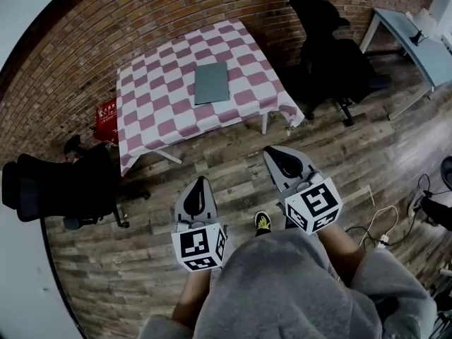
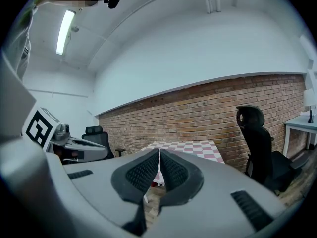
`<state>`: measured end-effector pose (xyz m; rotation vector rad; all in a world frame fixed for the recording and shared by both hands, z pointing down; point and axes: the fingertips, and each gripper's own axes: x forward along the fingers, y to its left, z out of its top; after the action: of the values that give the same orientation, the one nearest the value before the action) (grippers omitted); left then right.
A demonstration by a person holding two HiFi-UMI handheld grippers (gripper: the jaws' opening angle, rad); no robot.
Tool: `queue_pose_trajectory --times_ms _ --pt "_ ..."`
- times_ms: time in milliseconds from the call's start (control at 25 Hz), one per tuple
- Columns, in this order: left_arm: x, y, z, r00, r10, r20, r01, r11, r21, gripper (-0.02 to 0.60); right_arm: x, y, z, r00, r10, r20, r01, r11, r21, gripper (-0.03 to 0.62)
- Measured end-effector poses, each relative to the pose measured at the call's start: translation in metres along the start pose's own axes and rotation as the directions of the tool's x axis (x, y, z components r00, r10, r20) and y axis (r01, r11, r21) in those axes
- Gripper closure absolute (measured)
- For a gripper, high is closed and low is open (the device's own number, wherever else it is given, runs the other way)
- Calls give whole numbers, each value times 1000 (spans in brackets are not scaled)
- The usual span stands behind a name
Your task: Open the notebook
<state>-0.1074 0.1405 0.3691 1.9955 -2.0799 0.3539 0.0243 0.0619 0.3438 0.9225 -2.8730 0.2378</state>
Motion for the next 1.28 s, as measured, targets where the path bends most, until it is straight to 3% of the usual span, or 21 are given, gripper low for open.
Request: queue_pose_trajectory --times_ms 800,1280 --pt "44 2 16 1000 -6 -12 6 999 42 571 32 -26 3 999 34 12 -34 999 24 566" --pt "135 43 32 998 -66 -17 66 997 35 571 114 -60 6 1000 6 -31 -6 1000 3 566"
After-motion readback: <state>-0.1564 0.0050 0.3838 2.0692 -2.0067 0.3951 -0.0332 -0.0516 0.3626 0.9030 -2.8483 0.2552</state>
